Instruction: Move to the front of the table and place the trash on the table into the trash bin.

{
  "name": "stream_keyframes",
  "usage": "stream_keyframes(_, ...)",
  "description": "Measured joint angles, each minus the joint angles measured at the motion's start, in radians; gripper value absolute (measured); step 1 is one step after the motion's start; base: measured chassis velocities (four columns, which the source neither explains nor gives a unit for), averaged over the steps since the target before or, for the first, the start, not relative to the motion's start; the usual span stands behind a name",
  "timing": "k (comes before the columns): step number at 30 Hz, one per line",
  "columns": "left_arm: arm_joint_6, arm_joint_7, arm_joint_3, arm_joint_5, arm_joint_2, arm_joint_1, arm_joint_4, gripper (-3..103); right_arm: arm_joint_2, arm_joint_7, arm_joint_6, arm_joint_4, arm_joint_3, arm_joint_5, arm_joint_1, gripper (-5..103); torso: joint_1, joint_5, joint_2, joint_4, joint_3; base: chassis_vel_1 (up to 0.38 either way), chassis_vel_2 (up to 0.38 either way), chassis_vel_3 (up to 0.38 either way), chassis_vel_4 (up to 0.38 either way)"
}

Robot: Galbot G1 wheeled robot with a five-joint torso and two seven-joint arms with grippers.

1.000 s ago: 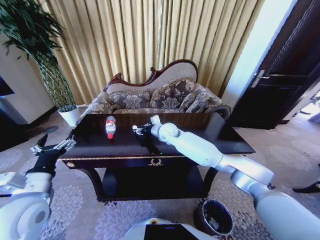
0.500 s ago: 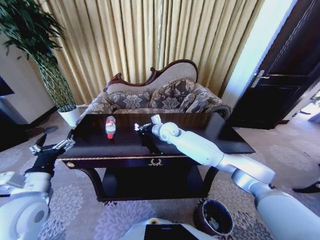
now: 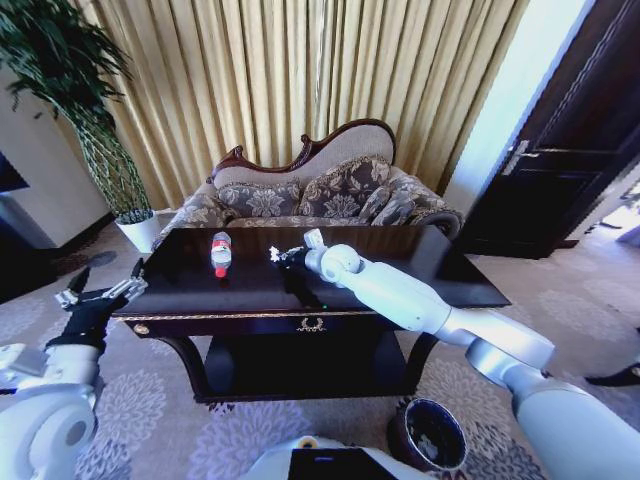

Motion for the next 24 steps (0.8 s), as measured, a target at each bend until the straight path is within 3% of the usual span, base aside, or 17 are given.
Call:
stream_keyframes(8,0.006,0.0,0.022,-0.001,0.004,-0.021,0.006,100,-0.106,0.015,0.033,0.087,0.089,0.011,-0.006,0,0.0,-0.0001,0.0,0.0,0.0,0.0,0.0,0.0,0.0)
stream_keyframes(14,0.006,0.003,0.029,-0.002,0.0,-0.028,0.014,100,-0.21,0.02,0.046,0.117,0.274,-0.025,-0.097,0,0.0,0.0001,0.0,-0.0001,0.0,0.0,0.0,0.0,0.0)
stream_keyframes(16,0.006,0.003,0.03,-0.007,0.003,-0.03,0.017,100,-0.279,0.02,0.077,0.124,0.386,-0.059,-0.168,0,0.0,0.0003,0.0,-0.0003,0.0,0.0,0.0,0.0,0.0)
stream_keyframes(24,0.006,0.004,0.038,-0.018,0.008,-0.039,0.031,100,-0.437,0.057,0.199,0.193,0.624,-0.135,-0.413,0,0.0,0.0002,0.0,-0.0001,0.0,0.0,0.0,0.0,0.0)
